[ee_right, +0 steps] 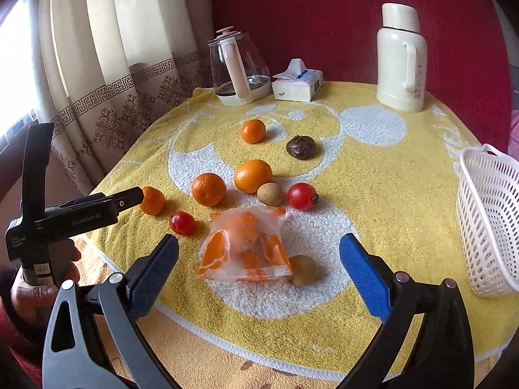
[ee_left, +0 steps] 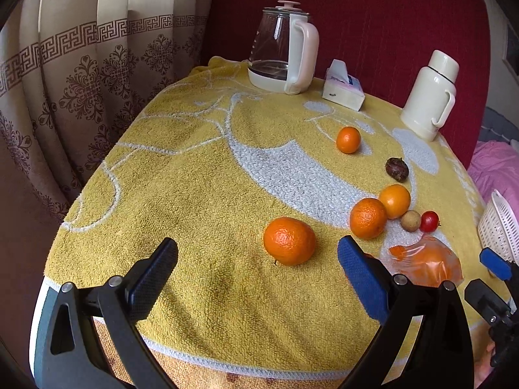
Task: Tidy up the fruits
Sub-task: 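Grasp the plastic bag of oranges with the right tool while the left tool grasps the large orange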
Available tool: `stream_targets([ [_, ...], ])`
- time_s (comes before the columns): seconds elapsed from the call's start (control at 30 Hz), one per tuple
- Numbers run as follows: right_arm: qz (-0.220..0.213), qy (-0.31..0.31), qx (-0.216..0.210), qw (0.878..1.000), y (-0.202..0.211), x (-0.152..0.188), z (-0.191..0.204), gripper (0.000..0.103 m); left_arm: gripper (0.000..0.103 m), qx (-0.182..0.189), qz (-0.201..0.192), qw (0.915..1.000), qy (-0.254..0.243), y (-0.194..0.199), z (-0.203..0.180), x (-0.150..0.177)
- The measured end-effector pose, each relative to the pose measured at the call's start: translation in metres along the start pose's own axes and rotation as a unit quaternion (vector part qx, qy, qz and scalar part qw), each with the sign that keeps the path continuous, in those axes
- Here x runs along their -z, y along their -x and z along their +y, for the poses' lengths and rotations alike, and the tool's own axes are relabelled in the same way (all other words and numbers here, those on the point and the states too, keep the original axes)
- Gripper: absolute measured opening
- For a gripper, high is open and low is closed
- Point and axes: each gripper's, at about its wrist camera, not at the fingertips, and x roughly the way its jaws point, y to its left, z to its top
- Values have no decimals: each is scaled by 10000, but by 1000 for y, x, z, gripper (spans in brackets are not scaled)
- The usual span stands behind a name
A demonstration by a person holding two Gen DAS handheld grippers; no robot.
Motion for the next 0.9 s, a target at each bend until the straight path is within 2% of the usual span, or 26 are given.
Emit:
stream_targets([
  [0.03,38,88,3,10000,-5,-2,4,100,98,-2,6,10000,10,0,1,0],
  [0.2,473,324,3,9984,-39,-5,11,83,98,51,32,10000,-61,-2,0,-1],
  [0.27,620,298,-1,9976,-48,-4,9,82,98,90,59,9999,-93,-4,-1,0],
  [0.33,681,306,3,9972,-52,-2,9,78,98,108,103,9998,-117,-7,-2,1],
  [0.47,736,309,-49,9968,-55,0,9,65,98,131,172,9996,-186,-16,-5,0],
  [0.6,689,299,-55,9972,-53,0,9,63,98,164,221,9993,-255,-27,-8,-5],
  [0.67,657,272,-74,9974,-52,-1,8,62,92,183,260,9989,-334,-32,-11,-6],
  [0.7,630,258,-83,9976,-51,0,8,61,81,223,304,9987,-357,-35,-12,-7],
  [0.73,608,243,-99,9978,-50,-1,7,61,75,274,374,9983,-361,-39,-13,-7],
  [0.9,474,166,-182,9986,-44,-1,7,59,58,402,517,9975,-259,-46,-9,-6],
])
